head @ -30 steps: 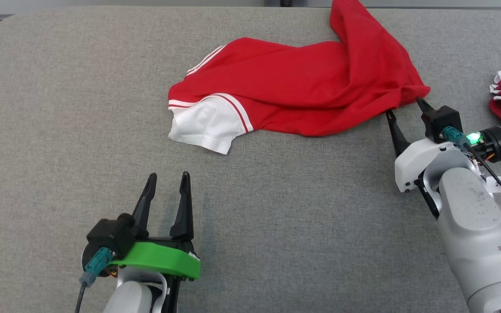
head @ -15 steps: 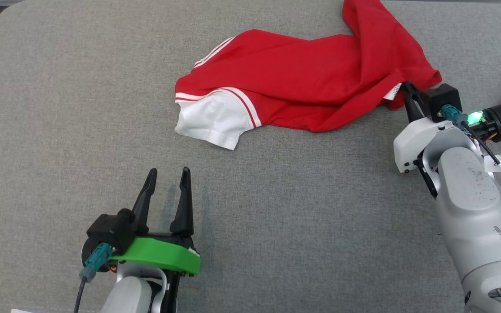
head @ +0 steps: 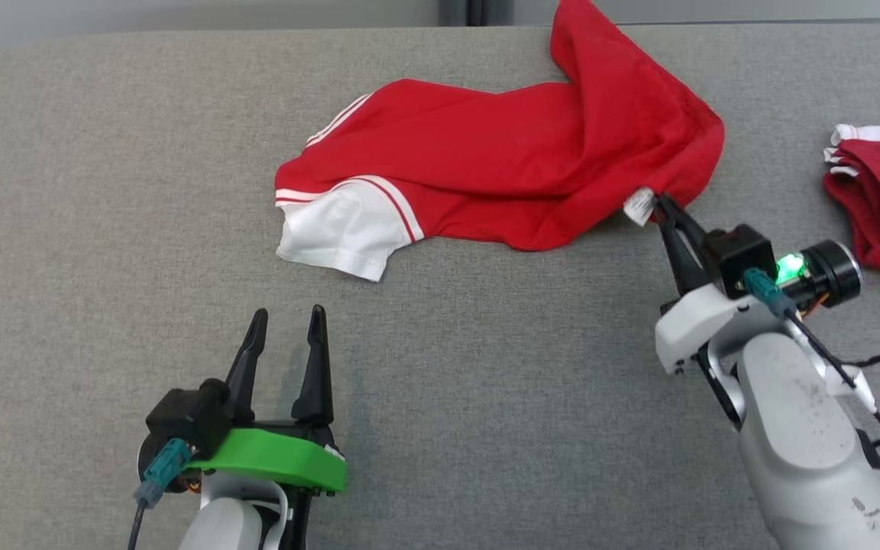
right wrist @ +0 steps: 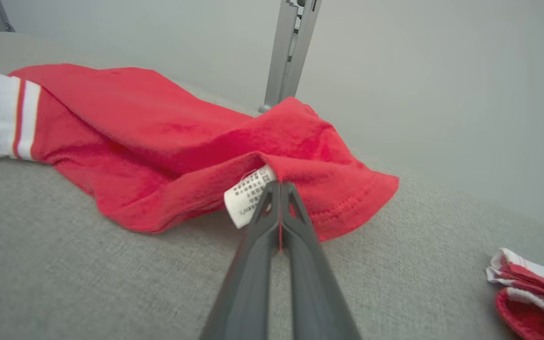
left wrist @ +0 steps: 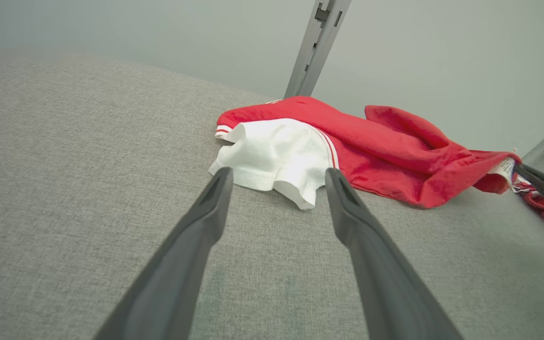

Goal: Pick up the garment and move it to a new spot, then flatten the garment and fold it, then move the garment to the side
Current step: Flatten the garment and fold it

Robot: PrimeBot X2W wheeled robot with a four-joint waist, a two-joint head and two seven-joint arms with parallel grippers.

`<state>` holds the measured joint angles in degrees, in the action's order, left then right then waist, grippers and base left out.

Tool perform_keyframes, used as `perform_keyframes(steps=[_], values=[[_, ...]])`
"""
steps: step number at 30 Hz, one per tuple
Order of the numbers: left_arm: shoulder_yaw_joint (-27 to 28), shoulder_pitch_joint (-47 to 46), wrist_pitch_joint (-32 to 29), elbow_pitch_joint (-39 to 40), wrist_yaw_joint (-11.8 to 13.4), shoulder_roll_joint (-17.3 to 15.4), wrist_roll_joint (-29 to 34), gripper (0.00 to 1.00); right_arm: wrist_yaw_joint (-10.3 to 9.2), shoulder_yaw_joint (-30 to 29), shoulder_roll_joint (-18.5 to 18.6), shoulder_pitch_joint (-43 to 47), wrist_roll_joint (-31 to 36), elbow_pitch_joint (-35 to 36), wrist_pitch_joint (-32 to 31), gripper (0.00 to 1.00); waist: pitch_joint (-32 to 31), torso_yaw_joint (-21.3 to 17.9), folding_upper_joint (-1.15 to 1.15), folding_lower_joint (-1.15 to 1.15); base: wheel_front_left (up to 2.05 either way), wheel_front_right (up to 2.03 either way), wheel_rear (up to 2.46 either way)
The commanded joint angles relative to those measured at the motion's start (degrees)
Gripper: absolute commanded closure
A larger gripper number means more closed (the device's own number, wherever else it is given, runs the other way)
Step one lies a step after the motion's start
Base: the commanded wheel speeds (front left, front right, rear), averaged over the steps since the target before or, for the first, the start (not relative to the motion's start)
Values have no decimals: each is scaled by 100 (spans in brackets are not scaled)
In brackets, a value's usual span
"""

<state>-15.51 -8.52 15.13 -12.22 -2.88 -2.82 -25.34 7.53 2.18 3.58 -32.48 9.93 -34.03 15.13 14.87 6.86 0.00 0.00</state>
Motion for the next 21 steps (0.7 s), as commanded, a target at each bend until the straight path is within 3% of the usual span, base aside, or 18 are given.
perform_keyframes(steps=[1, 7, 13, 14, 15, 16, 17, 21], values=[[10, 82, 1, 13, 34, -16, -29, 0, -9, 84, 80, 309, -65, 219, 0, 100, -155, -161, 0, 0, 0, 0, 0], [49, 204, 1, 9, 23, -16, -2, 0, -9, 265, 281, 1534, -212, 1132, -365, 100, -313, -328, 0, 0, 0, 0, 0], [46, 182, 0, -16, 7, -16, 25, 0, -9, 360, 366, 1882, -84, 1409, -766, 100, -367, -374, 0, 0, 0, 0, 0], [42, 174, 0, -22, 4, -16, 27, 0, -9, 386, 368, 1863, -42, 1388, -769, 96, -374, -373, 0, 0, 0, 0, 0], [37, 165, 1, -30, 1, -16, 27, 0, -9, 412, 349, 1823, -23, 1352, -748, 66, -384, -371, 0, 0, 0, 0, 0], [32, 160, 0, -41, -2, -16, 29, 0, -9, 446, 320, 1788, -17, 1325, -708, 53, -397, -367, 0, 0, 0, 0, 0], [33, 162, 0, -53, -9, -16, 35, 0, -9, 478, 283, 1755, -23, 1290, -670, 0, -418, -361, 0, 0, 0, 0, 0], [73, 239, 0, -120, -15, -16, 57, 0, -9, 489, 179, 1695, -96, 1164, -520, 0, -547, -352, 0, 0, 0, 0, 0]])
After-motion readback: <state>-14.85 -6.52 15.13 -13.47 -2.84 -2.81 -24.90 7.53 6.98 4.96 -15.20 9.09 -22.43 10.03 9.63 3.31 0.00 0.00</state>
